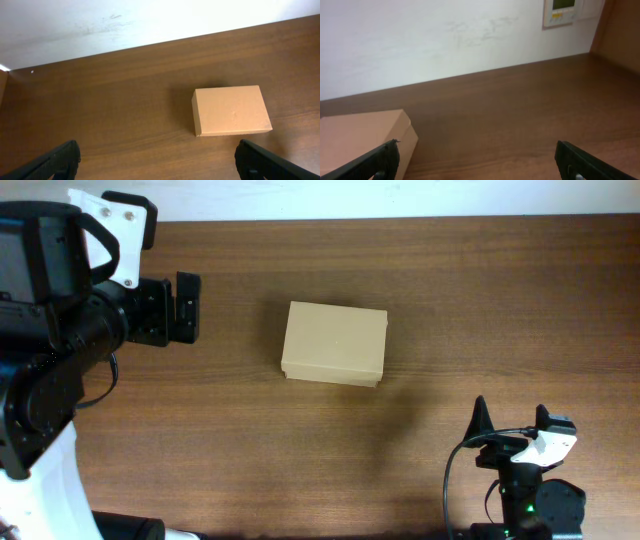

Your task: Pack container

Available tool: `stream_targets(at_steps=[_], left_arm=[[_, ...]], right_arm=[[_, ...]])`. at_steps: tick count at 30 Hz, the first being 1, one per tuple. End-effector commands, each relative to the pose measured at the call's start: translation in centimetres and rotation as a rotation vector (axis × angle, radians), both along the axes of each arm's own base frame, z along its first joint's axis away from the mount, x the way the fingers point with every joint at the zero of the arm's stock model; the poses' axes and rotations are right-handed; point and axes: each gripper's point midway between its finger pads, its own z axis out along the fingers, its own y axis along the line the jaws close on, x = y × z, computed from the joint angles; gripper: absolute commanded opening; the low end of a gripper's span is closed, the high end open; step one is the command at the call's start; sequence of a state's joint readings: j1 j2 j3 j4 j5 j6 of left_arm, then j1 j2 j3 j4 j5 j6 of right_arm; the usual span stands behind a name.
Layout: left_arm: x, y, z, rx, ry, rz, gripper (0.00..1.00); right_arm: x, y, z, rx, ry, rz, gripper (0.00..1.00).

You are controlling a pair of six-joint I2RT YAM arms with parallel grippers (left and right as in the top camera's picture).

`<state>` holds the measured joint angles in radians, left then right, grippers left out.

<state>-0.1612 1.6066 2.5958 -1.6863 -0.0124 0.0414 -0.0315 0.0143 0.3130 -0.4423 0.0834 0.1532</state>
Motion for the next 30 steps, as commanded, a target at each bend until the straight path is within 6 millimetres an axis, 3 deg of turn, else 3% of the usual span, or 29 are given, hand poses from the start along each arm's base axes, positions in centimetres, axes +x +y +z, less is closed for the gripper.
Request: stream_targets(at_steps=[1,25,30], left_arm=[[0.1,0.0,-0.1,0.000,0.003,0.005,1.00],[0.1,0.0,-0.1,0.000,0.003,0.005,1.00],[0.1,0.0,-0.1,0.000,0.003,0.005,1.00]], right_arm=[[0.1,-0.6,-1.3,-0.004,0.021,-0.031,0.99],[0.9,-0.7,-8.2,-0.002,0.171,-0.038,0.99],[0.9,-0.8,-8.4,-0.003,0.172,-0.038,0.99]])
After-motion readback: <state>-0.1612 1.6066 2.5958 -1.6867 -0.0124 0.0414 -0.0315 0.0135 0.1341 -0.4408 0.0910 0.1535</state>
